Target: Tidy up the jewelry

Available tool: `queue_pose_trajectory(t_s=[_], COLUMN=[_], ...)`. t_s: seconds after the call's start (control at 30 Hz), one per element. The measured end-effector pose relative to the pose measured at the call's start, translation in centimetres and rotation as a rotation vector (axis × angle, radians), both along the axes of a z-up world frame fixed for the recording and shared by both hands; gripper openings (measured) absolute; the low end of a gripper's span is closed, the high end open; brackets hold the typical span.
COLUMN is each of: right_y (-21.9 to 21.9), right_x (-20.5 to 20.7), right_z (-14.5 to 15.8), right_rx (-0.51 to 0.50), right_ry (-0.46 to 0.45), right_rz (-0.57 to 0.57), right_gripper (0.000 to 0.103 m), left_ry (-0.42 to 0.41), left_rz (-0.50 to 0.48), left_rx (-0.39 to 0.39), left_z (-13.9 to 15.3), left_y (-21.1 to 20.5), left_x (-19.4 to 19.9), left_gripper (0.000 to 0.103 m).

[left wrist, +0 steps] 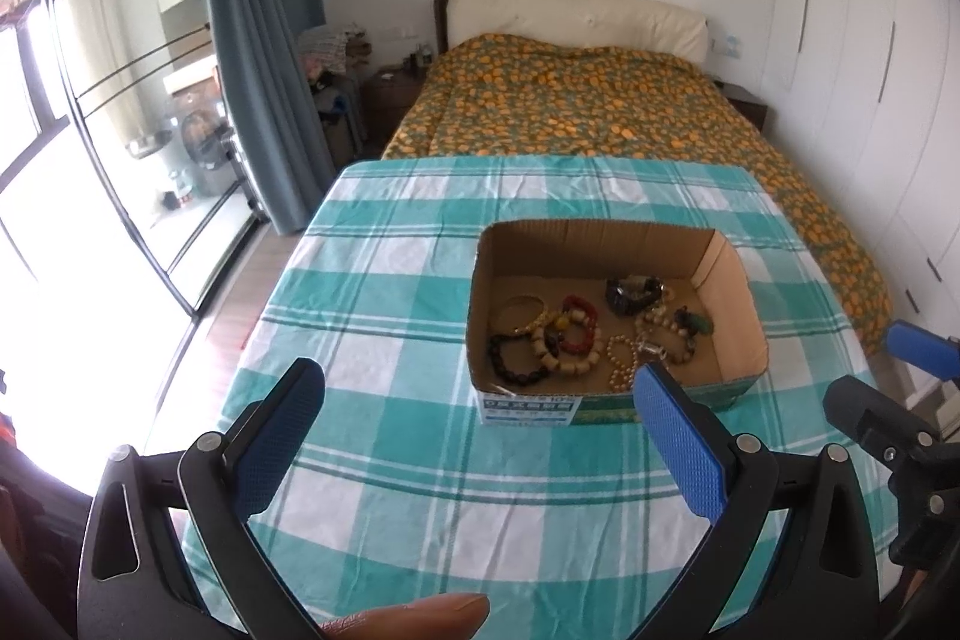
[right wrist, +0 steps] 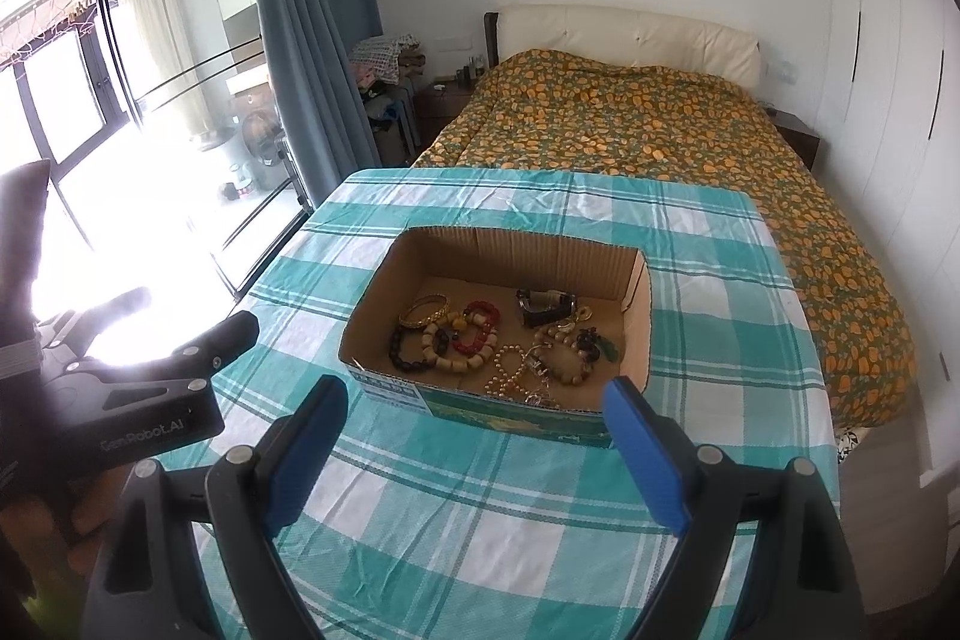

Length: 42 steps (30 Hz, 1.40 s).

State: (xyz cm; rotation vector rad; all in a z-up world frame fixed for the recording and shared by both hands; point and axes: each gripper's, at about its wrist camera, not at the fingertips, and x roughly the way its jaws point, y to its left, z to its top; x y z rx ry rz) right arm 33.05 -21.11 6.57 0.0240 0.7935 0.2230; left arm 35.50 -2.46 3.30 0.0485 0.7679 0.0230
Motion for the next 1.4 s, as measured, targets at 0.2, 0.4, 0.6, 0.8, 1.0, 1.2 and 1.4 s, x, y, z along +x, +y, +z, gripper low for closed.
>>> queue_pose_trajectory(t_s=[0.2, 0.4, 0.6, 0.8, 1.0, 1.2, 1.4], right_y=[0.02, 0.0, -0.13, -0.15, -0.39, -0.62, -0.67], right_x=[-0.01, -0.08, -0.17, -0.18, -0.08, 0.01, 0.01], right_z=[0.02, 0.08, 0.09, 0.1, 0.02, -0.01, -0.04], right_rx=[-0.001, 0.001, -0.002, -0.003, -0.005, -0.006, -0.006], right_ry=[0.0, -0.004, -0.005, -0.006, -0.008, -0.005, -0.005], right_rz=[-0.001, -0.005, -0.01, -0.008, -0.01, -0.015, -0.014], right_gripper=[0.089, 0.089, 0.089, 0.089, 0.089, 0.089, 0.089], left_ry=[-0.004, -0.002, 0.001, 0.008, 0.005, 0.007, 0.01], left_rz=[0.001, 0.001, 0.001, -0.001, -0.003, -0.002, -0.003], left_rx=[0.01, 0.014, 0.011, 0.006, 0.008, 0.009, 0.011], left_z=[0.08, 0.03, -0.02, -0.22, -0.25, -0.21, -0.27], left_y=[-0.17, -0.31, -0.34, -0.42, -0.52, -0.54, -0.55], left_x=[-0.03, 0.05, 0.06, 0.07, 0.01, -0.01, 0.01], left_gripper=[0.103, 0.103, 0.103, 0.103, 0.103, 0.103, 0.103])
